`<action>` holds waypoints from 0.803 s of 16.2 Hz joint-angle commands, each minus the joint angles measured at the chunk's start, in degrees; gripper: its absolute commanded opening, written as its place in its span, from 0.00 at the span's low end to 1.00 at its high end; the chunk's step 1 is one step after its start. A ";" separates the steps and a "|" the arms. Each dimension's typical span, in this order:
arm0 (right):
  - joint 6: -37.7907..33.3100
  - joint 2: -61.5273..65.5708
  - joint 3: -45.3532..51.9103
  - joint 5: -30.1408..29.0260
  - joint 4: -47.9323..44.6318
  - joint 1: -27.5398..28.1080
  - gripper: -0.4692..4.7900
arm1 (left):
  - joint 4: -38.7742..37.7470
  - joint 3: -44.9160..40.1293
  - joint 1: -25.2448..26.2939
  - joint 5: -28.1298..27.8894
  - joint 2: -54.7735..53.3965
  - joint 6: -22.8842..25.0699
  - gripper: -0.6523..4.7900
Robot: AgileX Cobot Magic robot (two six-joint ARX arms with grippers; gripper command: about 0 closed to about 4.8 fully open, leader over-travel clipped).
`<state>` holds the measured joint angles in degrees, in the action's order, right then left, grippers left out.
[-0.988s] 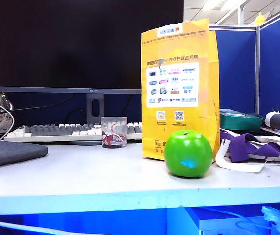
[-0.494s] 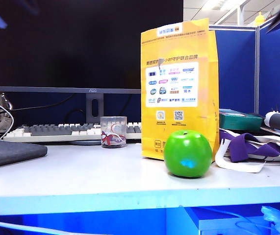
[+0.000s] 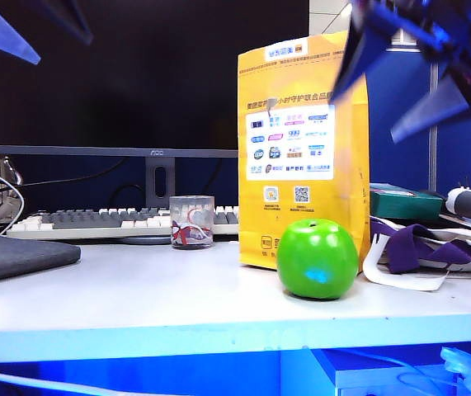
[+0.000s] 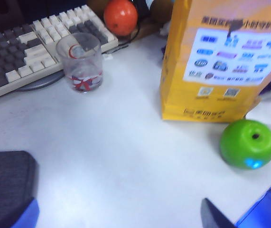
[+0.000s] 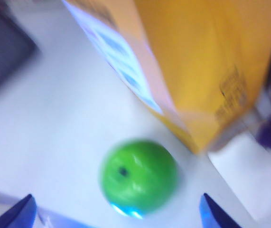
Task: Pick up the green apple and throw it into the yellow paper bag.
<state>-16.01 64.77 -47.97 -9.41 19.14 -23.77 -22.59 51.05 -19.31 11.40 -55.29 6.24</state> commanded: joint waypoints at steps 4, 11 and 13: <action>7.78 2.51 -2.14 -1.27 4.90 -0.52 1.00 | -2.58 0.39 0.00 3.91 -0.35 2.14 0.97; 9.22 7.41 -2.14 -2.34 4.42 -0.63 1.00 | -2.12 0.39 0.00 4.50 -1.46 1.86 0.97; 9.20 9.88 -2.14 -3.34 2.82 -0.66 1.00 | -2.10 0.39 0.00 4.50 -1.55 1.84 0.97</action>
<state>-6.98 74.15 -49.87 -11.92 23.84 -24.34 -25.50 51.05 -19.29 15.46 -56.90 8.08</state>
